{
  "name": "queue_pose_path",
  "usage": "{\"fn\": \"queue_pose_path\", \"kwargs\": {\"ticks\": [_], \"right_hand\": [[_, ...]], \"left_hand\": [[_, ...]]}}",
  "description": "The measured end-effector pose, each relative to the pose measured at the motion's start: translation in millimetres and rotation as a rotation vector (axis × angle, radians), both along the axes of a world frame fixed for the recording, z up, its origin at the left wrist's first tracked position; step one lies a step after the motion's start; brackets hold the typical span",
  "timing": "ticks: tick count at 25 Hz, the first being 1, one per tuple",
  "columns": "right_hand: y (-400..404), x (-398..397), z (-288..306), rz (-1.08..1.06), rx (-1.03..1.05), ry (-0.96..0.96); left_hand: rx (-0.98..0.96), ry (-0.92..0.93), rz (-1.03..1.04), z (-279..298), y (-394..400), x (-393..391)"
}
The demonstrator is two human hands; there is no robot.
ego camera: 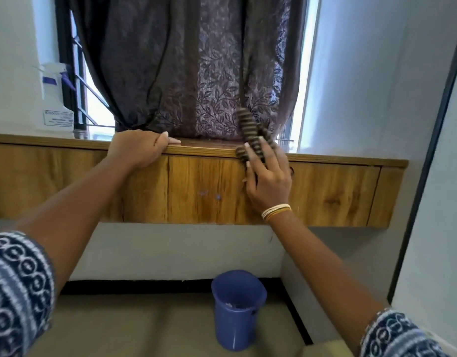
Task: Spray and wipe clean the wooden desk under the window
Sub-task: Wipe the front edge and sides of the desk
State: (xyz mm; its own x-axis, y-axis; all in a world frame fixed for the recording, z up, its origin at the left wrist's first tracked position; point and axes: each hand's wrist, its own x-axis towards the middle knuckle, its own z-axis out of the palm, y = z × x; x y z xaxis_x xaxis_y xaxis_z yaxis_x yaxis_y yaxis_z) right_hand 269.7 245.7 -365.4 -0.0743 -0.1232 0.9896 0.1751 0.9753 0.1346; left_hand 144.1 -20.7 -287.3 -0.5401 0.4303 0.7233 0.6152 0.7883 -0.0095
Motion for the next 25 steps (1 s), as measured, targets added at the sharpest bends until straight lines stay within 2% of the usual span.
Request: {"fn": "queue_pose_path", "kwargs": {"ticks": [2, 3, 5, 7, 9, 12, 13, 16, 17, 18, 20, 23, 25], "right_hand": [[17.9, 14.1, 24.4, 0.015, 0.189, -0.102], [29.7, 20.7, 35.2, 0.000, 0.215, -0.127], [62.5, 36.4, 39.0, -0.057, 0.158, -0.095], [88.2, 52.8, 27.7, -0.081, 0.019, 0.028], [90.9, 52.9, 20.3, -0.110, -0.170, 0.158], [47.5, 28.3, 32.2, -0.191, -0.486, 0.239], [36.8, 20.3, 32.2, -0.207, -0.428, 0.212], [57.2, 28.6, 18.5, -0.080, 0.080, 0.020], [75.6, 39.8, 23.1, -0.059, 0.163, -0.001], [95.6, 49.9, 26.5, -0.059, 0.163, 0.008], [135.4, 69.8, 20.1, -0.101, -0.004, 0.097], [189.7, 93.2, 10.7, -0.166, -0.130, 0.221], [188.9, 87.6, 9.5, -0.172, -0.279, 0.292]], "left_hand": [[-0.020, -0.067, 0.051, -0.4, 0.5, -0.2], [-0.043, -0.125, 0.070, 1.0, 0.5, -0.5], [-0.082, -0.228, 0.172, 7.2, 6.0, 6.0], [-0.161, -0.155, 0.284, 21.5, 14.7, 14.1], [-0.237, -0.077, 0.136, 26.4, 32.6, 28.6], [-0.364, -0.185, -0.198, 20.5, 83.5, 58.9], [-0.396, -0.199, -0.235, 19.3, 104.6, 67.8], [-0.459, -0.171, -0.270, 21.8, 144.2, 77.7], [-0.442, -0.168, -0.293, 25.6, 147.7, 73.2], [-0.438, -0.186, -0.333, 31.0, 149.2, 67.8], [-0.439, -0.256, -0.423, 33.8, 151.1, 58.5], [-0.428, -0.266, -0.374, 26.7, 155.3, 57.0], [-0.394, -0.283, -0.340, 28.4, 157.5, 59.3]]}}
